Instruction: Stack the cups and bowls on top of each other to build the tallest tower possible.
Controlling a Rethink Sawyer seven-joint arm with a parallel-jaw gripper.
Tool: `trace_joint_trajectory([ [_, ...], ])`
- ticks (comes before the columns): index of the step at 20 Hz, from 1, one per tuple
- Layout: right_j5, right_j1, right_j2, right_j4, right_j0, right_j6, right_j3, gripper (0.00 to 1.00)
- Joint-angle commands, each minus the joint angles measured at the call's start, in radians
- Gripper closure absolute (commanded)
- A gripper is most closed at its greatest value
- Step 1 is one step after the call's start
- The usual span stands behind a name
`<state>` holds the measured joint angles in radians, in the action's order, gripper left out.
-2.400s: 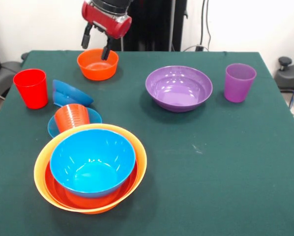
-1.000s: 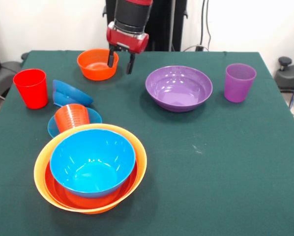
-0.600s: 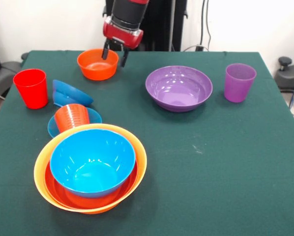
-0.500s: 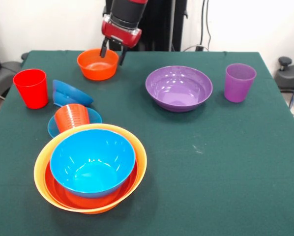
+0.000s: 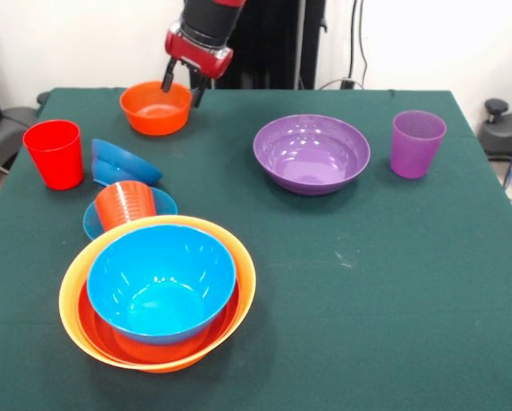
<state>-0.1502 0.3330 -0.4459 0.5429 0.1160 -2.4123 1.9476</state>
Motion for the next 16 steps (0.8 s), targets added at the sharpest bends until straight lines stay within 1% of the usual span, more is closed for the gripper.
trace_joint_trajectory([
  [1, -0.141, -0.095, 0.071, -0.062, -0.010, -0.122, -0.016, 0.00],
  [2, -0.154, -0.109, 0.063, -0.072, -0.018, -0.125, -0.019, 0.00],
  [8, -0.230, -0.161, 0.061, -0.092, -0.018, -0.118, -0.030, 0.00],
  [10, -0.250, -0.171, 0.062, -0.101, -0.019, -0.114, -0.035, 0.00],
  [13, -0.253, -0.171, 0.067, -0.101, -0.012, -0.101, -0.044, 0.00],
  [14, -0.269, -0.166, 0.070, -0.094, -0.003, -0.093, -0.043, 1.00],
  [16, -0.253, -0.139, 0.096, -0.062, 0.029, -0.091, -0.035, 1.00],
])
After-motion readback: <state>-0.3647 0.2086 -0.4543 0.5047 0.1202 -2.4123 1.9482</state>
